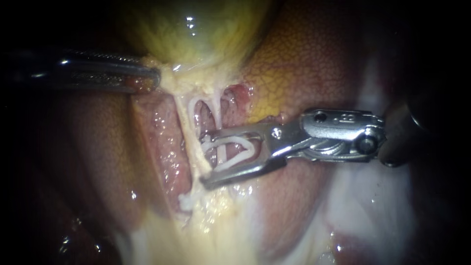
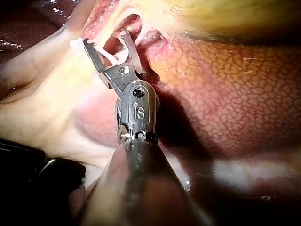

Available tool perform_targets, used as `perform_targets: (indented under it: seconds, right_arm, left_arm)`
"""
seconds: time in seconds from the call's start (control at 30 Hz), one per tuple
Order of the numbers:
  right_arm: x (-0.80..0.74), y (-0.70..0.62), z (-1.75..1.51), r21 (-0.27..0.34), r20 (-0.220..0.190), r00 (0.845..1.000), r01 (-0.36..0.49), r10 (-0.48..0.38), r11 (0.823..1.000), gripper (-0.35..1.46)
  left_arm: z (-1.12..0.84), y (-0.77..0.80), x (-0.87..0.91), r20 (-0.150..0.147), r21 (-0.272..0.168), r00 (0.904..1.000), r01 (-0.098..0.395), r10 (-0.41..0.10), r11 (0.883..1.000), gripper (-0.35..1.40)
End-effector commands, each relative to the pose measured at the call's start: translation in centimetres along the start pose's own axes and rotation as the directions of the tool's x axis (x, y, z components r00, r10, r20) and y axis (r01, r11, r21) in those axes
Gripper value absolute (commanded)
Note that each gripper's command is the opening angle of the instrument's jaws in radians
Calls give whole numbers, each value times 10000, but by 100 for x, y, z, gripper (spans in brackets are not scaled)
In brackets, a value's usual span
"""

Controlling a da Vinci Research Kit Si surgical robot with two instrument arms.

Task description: Clipping second clip left tube

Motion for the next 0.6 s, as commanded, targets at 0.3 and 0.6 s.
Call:
perform_targets:
  seconds: [0.3,0.6]
  right_arm:
    - [7,-9,19,1580,-1035,9943,403,-240,9866,47]
    - [11,-28,28,2914,-1448,9890,707,-291,9540,42]
  left_arm:
    - [1,0,1,1,-14,10000,-3,3,10000,-35]
    - [1,0,1,2,-14,10000,-3,3,10000,-35]
